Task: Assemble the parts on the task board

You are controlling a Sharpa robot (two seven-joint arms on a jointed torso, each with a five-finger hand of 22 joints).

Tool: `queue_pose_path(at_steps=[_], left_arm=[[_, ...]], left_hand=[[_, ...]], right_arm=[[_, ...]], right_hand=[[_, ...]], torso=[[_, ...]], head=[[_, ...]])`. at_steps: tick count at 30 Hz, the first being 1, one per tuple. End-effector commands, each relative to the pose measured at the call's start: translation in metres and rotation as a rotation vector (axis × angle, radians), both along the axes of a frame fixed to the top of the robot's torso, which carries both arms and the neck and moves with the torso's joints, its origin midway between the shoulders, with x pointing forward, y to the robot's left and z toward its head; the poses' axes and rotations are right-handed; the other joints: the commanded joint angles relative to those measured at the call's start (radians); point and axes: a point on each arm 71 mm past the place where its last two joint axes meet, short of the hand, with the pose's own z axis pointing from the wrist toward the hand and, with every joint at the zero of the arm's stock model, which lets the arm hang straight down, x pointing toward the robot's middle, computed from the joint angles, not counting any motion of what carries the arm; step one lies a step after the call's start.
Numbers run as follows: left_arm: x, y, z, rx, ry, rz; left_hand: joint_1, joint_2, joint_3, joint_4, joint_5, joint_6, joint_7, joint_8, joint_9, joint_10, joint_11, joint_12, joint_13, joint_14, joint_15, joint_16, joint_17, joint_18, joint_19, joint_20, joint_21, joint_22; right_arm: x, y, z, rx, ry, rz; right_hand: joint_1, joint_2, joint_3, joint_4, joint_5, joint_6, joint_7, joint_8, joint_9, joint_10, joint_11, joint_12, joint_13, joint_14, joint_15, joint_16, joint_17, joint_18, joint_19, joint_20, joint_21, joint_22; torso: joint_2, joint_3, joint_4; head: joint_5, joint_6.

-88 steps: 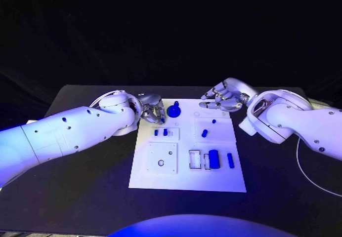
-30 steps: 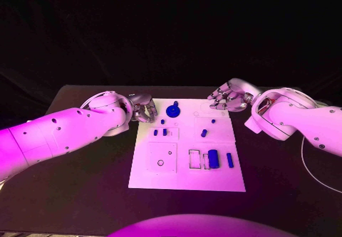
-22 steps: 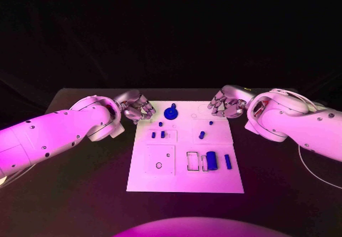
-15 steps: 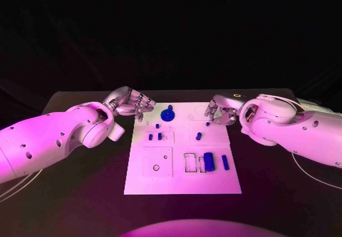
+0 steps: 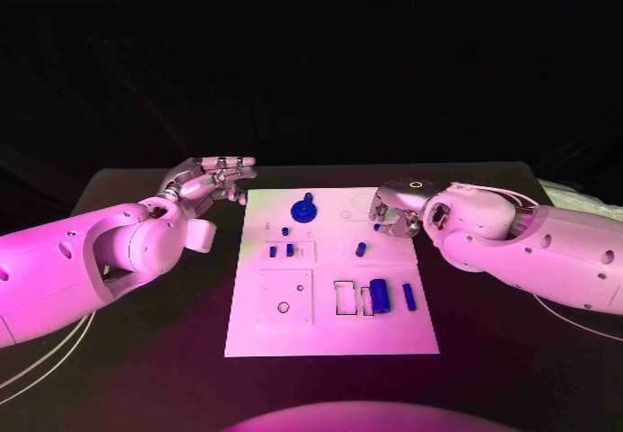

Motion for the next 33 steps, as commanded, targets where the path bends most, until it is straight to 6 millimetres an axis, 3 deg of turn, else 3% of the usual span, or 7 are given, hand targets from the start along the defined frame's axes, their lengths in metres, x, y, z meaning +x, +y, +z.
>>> queue_pose_path(at_steps=[1, 23, 33], left_arm=[[0.0, 0.001, 0.002, -0.064, 0.004, 0.027], [-0.002, -0.001, 0.002, -0.068, 0.012, 0.019], [-0.001, 0.0, 0.001, -0.064, 0.017, 0.024]], left_hand=[[-0.006, 0.003, -0.006, 0.001, 0.006, -0.008, 0.001, 0.006, 0.001, -0.009, 0.002, 0.009, 0.003, -0.006, 0.0, 0.005, -0.002, 0.019, -0.003, 0.002, -0.006, -0.002], [-0.004, 0.005, -0.015, -0.003, 0.006, -0.017, 0.003, 0.012, 0.001, -0.024, 0.004, 0.026, 0.01, -0.01, 0.001, 0.009, -0.005, 0.019, -0.002, 0.003, -0.011, -0.005], [0.0, 0.006, -0.018, -0.008, 0.006, -0.021, 0.003, 0.015, 0.001, -0.033, 0.005, 0.036, 0.014, -0.011, 0.001, 0.012, -0.006, 0.019, 0.0, 0.004, -0.013, -0.006]], right_arm=[[0.001, 0.0, -0.004, -0.049, -0.003, 0.002], [0.003, 0.004, -0.019, -0.068, 0.054, 0.006], [0.001, 0.004, -0.012, 0.036, -0.013, 0.0]], right_hand=[[-0.011, 0.004, 0.011, 0.0, -0.006, -0.001, -0.004, -0.003, -0.001, -0.003, -0.002, -0.005, -0.006, 0.025, -0.008, -0.003, -0.003, 0.012, 0.002, -0.008, -0.006, -0.002], [-0.011, 0.051, 0.053, -0.027, -0.027, 0.071, -0.014, 0.016, 0.013, 0.085, -0.014, 0.014, -0.055, 0.028, -0.01, -0.006, -0.018, 0.009, 0.016, -0.011, -0.003, 0.008], [-0.013, 0.079, 0.073, -0.039, -0.055, 0.085, -0.011, 0.016, 0.018, 0.112, -0.013, 0.009, -0.068, 0.027, -0.009, -0.018, -0.046, 0.005, 0.029, -0.011, 0.007, 0.027]], torso=[[0.0, 0.0007, -0.0008], [-0.001, 0.0008, -0.0015], [-0.002, 0.0009, -0.001]], head=[[0.003, -0.003], [0.002, -0.018], [-0.001, -0.018]])
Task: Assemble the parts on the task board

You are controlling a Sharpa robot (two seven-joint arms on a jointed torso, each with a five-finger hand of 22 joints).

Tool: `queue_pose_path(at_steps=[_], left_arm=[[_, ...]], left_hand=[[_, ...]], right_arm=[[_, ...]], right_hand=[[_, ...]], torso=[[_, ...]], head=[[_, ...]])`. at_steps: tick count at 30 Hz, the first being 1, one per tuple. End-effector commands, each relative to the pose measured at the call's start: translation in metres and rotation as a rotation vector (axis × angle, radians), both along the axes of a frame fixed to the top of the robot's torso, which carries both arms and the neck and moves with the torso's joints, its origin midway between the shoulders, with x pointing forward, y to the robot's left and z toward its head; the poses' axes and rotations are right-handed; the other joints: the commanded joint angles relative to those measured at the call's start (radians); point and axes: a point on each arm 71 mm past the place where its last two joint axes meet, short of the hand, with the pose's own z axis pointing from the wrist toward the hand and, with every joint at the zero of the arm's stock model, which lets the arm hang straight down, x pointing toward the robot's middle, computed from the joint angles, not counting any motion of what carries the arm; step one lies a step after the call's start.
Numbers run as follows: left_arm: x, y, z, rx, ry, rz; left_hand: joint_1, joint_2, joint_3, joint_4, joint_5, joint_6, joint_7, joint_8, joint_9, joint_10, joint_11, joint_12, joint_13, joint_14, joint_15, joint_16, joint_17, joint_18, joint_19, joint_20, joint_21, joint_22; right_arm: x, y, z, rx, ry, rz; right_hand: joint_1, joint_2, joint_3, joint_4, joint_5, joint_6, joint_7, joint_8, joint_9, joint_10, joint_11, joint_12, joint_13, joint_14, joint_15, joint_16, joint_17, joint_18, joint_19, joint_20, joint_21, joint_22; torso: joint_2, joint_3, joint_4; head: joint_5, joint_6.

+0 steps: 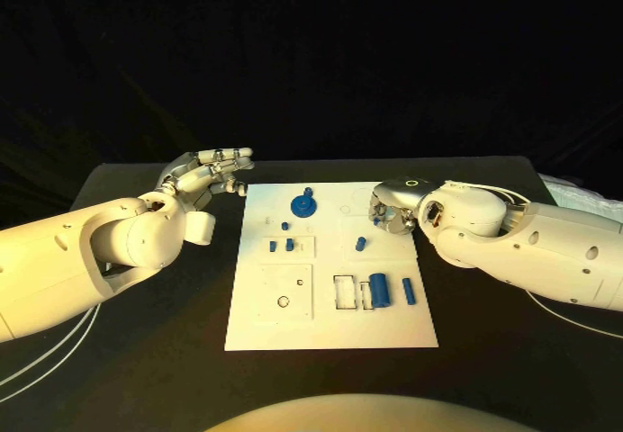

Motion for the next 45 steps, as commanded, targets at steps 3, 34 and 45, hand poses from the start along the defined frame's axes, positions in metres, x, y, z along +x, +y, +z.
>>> queue_pose_path(at_steps=[3, 34, 45], left_arm=[[0.001, 0.001, 0.0, -0.005, -0.005, 0.009], [0.0, -0.007, 0.001, -0.013, 0.0, -0.005], [-0.002, -0.016, 0.001, -0.022, 0.005, -0.029]], left_hand=[[0.001, 0.006, -0.007, -0.002, 0.006, -0.012, 0.001, 0.006, 0.0, -0.01, 0.002, 0.01, 0.003, -0.007, -0.002, 0.003, -0.001, 0.019, 0.0, 0.004, -0.008, -0.001], [0.006, 0.008, -0.018, -0.011, 0.006, -0.039, 0.009, 0.013, 0.0, -0.049, 0.01, 0.035, 0.011, -0.013, 0.004, 0.01, -0.008, 0.018, 0.002, 0.007, -0.012, -0.003], [0.006, 0.008, -0.018, -0.011, 0.006, -0.039, 0.009, 0.013, 0.0, -0.049, 0.01, 0.035, 0.011, -0.013, 0.004, 0.01, -0.008, 0.018, 0.002, 0.007, -0.012, -0.003]], right_arm=[[-0.004, 0.0, 0.005, 0.072, -0.045, 0.0], [-0.063, 0.089, 0.017, 0.225, 0.03, 0.25], [-0.08, 0.12, -0.013, 0.216, 0.119, 0.322]], right_hand=[[0.0, 0.017, 0.012, -0.003, -0.01, 0.004, 0.004, 0.0, 0.004, 0.012, 0.001, -0.003, -0.005, 0.031, -0.004, -0.002, -0.002, 0.004, 0.012, 0.001, 0.004, 0.003], [-0.005, 0.016, 0.02, -0.01, -0.02, 0.004, 0.011, -0.003, 0.006, 0.017, 0.007, -0.009, -0.012, 0.033, 0.0, 0.006, 0.002, 0.004, 0.015, 0.003, 0.007, 0.008], [-0.007, 0.018, 0.023, -0.014, -0.026, 0.001, 0.014, -0.006, 0.006, 0.016, 0.009, -0.013, -0.016, 0.032, 0.002, 0.007, -0.001, 0.004, 0.015, 0.005, 0.007, 0.006]], torso=[[-0.001, -0.0001, 0.0001], [0.001, -0.0024, 0.0018], [0.001, -0.002, 0.0007]], head=[[-0.002, 0.001], [0.047, -0.018], [0.075, -0.033]])
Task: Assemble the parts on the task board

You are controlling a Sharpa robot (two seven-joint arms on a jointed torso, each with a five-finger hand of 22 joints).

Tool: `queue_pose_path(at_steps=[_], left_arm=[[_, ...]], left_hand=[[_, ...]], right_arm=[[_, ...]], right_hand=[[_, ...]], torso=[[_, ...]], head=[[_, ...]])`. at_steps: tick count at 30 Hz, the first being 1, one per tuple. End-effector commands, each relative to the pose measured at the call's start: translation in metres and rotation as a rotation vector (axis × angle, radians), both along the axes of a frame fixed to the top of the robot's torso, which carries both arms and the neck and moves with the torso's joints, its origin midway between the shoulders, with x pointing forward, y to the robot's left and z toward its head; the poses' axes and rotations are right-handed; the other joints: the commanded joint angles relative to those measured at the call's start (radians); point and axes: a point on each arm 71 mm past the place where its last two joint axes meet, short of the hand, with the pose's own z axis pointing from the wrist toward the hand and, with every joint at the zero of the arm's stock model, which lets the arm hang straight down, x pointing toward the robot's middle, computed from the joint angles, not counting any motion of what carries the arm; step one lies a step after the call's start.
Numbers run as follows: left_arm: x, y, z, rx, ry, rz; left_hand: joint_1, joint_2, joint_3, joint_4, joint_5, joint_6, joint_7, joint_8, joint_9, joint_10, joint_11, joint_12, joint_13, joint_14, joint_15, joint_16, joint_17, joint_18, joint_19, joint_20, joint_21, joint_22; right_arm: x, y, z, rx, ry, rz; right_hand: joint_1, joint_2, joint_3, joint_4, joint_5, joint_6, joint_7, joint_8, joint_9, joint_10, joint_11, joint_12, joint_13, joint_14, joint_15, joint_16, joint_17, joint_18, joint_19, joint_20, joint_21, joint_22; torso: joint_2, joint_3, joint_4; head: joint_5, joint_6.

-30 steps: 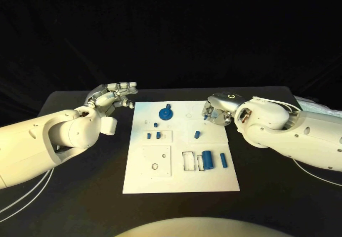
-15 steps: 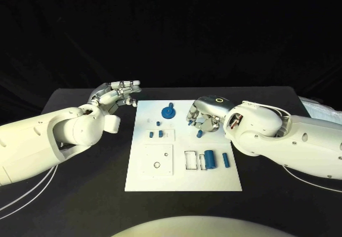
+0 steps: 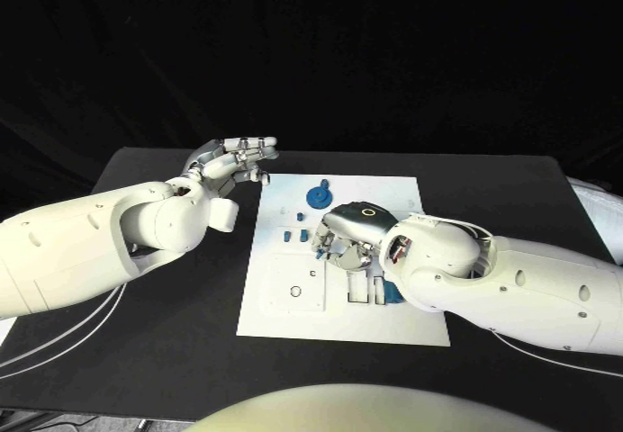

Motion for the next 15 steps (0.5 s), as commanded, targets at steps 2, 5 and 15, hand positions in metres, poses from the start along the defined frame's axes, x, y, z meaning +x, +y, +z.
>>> queue_pose_path(at_steps=[2, 5, 15], left_arm=[[-0.001, -0.005, 0.001, -0.014, -0.001, -0.018], [-0.002, -0.006, 0.001, -0.015, -0.001, -0.021], [-0.001, -0.005, 0.001, -0.014, 0.003, -0.022]], left_hand=[[0.002, 0.004, -0.009, -0.001, 0.006, -0.009, -0.001, 0.007, 0.0, -0.01, 0.003, 0.008, 0.002, -0.011, 0.0, 0.006, -0.004, 0.019, 0.002, 0.008, -0.005, -0.001], [0.002, 0.004, -0.009, -0.001, 0.006, -0.009, -0.001, 0.007, 0.0, -0.01, 0.003, 0.008, 0.002, -0.011, 0.0, 0.006, -0.004, 0.019, 0.002, 0.008, -0.005, -0.001], [0.002, 0.004, -0.01, -0.002, 0.006, -0.01, -0.001, 0.009, 0.0, -0.012, 0.004, 0.01, 0.003, -0.011, 0.001, 0.007, -0.004, 0.019, 0.002, 0.008, -0.005, -0.001]], right_arm=[[-0.004, 0.005, -0.01, -0.039, 0.023, 0.043], [-0.005, 0.007, -0.015, -0.047, 0.034, 0.046], [-0.003, 0.007, -0.023, -0.078, 0.041, 0.039]], right_hand=[[-0.006, 0.008, 0.005, -0.001, -0.007, 0.001, 0.007, -0.001, 0.002, 0.004, 0.004, -0.004, -0.002, 0.032, 0.002, 0.004, -0.001, 0.004, 0.004, 0.001, 0.003, -0.001], [-0.006, 0.008, 0.005, -0.001, -0.007, 0.001, 0.007, -0.001, 0.002, 0.004, 0.004, -0.004, -0.002, 0.032, 0.002, 0.004, -0.001, 0.004, 0.004, 0.001, 0.003, -0.001], [-0.007, 0.007, 0.005, -0.002, -0.008, 0.001, 0.007, -0.001, 0.002, 0.004, 0.005, -0.005, -0.003, 0.032, 0.002, 0.004, -0.002, 0.004, 0.004, 0.001, 0.002, -0.001]], torso=[[0.0, 0.001, -0.0014], [0.0, 0.0015, -0.0022], [-0.001, 0.0024, -0.0018]], head=[[0.012, -0.008], [0.015, -0.01], [0.014, -0.015]])
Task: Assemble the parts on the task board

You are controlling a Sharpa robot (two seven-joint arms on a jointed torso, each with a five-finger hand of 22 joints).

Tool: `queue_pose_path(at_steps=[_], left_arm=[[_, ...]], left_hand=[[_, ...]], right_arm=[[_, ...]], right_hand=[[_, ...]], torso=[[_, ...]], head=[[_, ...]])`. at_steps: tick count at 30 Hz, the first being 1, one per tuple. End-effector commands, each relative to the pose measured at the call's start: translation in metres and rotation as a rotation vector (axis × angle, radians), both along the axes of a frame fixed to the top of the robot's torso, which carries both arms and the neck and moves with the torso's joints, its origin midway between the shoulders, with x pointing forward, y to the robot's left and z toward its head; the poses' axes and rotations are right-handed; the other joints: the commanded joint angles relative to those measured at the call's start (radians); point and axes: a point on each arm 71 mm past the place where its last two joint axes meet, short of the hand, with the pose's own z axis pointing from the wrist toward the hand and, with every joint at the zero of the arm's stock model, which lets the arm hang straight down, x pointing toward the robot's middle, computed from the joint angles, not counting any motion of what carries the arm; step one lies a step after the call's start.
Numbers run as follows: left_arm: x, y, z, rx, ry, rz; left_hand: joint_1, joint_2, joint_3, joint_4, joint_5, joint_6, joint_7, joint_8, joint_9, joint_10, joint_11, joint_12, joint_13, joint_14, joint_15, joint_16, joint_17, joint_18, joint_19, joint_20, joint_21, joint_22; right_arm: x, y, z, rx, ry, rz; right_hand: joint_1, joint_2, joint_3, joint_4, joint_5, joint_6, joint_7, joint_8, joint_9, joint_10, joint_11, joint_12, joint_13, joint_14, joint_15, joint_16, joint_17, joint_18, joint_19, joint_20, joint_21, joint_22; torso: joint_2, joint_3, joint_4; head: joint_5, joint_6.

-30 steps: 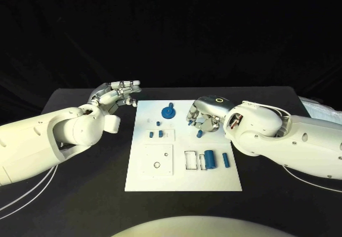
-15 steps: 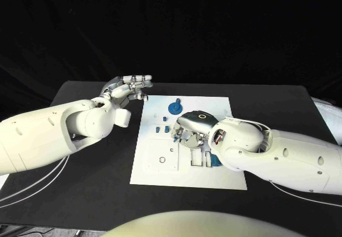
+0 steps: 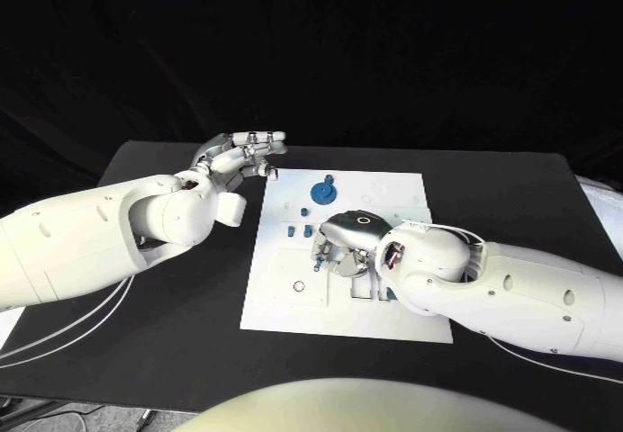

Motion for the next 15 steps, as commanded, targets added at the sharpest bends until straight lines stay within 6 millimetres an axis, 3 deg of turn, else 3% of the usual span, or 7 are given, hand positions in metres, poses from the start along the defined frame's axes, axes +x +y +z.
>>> queue_pose_path(at_steps=[1, 15], left_arm=[[-0.0002, -0.002, 0.0006, -0.011, 0.0, -0.014], [0.0004, -0.0012, 0.0, -0.008, 0.005, -0.013]], left_hand=[[0.002, 0.004, -0.007, 0.001, 0.006, -0.007, 0.002, 0.004, 0.0, -0.007, -0.001, 0.003, 0.001, -0.004, 0.001, 0.007, -0.001, 0.019, 0.002, 0.008, -0.006, -0.001], [0.002, 0.004, -0.008, 0.001, 0.006, -0.009, 0.003, 0.006, 0.0, -0.009, -0.001, 0.006, 0.002, -0.006, 0.001, 0.006, -0.004, 0.019, 0.002, 0.008, -0.006, -0.002]], right_arm=[[-0.0015, -0.0002, -0.0055, -0.044, 0.006, 0.017], [-0.0039, 0.0026, -0.0078, -0.068, 0.021, 0.032]], right_hand=[[-0.007, 0.007, 0.005, -0.002, -0.007, 0.002, 0.003, 0.005, 0.001, 0.002, 0.003, -0.005, -0.002, 0.032, 0.002, 0.004, -0.001, 0.004, 0.004, 0.001, 0.002, -0.002], [-0.009, 0.007, 0.004, -0.002, -0.008, 0.002, 0.003, 0.004, 0.001, 0.002, 0.004, -0.006, -0.003, 0.032, 0.003, 0.004, -0.002, 0.004, 0.003, 0.002, 0.002, -0.003]], torso=[[0.0, 0.0006, 0.0001], [0.001, -0.0001, 0.0006]], head=[[-0.001, -0.002], [0.001, -0.008]])
